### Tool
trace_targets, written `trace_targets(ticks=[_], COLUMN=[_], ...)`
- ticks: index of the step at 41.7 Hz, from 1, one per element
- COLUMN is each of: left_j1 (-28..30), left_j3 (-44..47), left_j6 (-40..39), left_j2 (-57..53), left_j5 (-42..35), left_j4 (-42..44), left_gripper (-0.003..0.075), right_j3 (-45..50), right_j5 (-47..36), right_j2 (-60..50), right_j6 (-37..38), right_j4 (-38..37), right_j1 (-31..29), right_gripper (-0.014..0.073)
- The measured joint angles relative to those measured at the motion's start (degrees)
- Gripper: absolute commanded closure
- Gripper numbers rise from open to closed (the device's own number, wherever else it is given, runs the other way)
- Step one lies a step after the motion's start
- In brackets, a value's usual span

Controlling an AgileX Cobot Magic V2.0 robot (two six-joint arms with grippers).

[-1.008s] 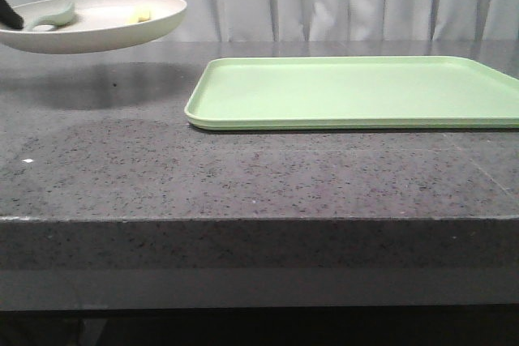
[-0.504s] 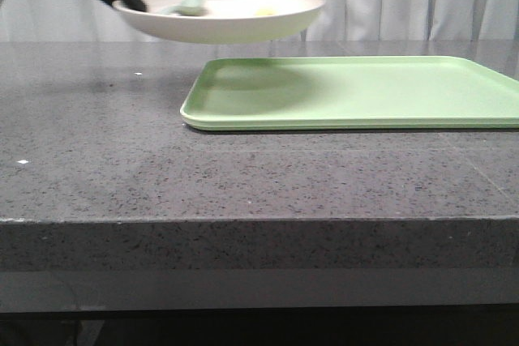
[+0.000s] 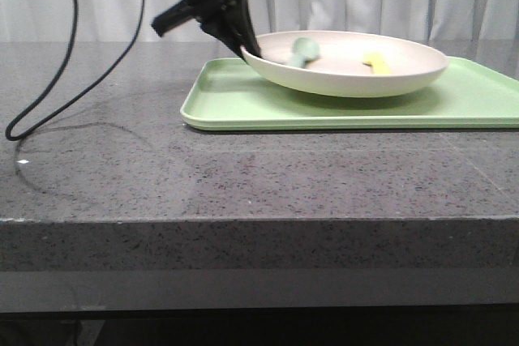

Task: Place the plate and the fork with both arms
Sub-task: 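Lower the plate onto the tray and open the left gripper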

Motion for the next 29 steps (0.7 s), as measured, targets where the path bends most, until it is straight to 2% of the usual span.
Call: trace_targets(ticks=[13,29], left_j1=[-3.1,-3.2], left_j3=[-0.3,-0.3], left_j6=[-3.8,-4.5], left_j2=[0.7,0.7], left_j5=[-3.0,-0.9], left_j4=[4.1,5.1], left_gripper=[0.0738,0.0734], right_j3=[0.0,0.0], right_j5=[0.0,0.0], right_j2=[0.0,0.0], right_j6=[0.0,0.0], right_j4=[0.0,0.0], right_j1=[0.0,0.0], right_gripper=[0.0088,0.0088])
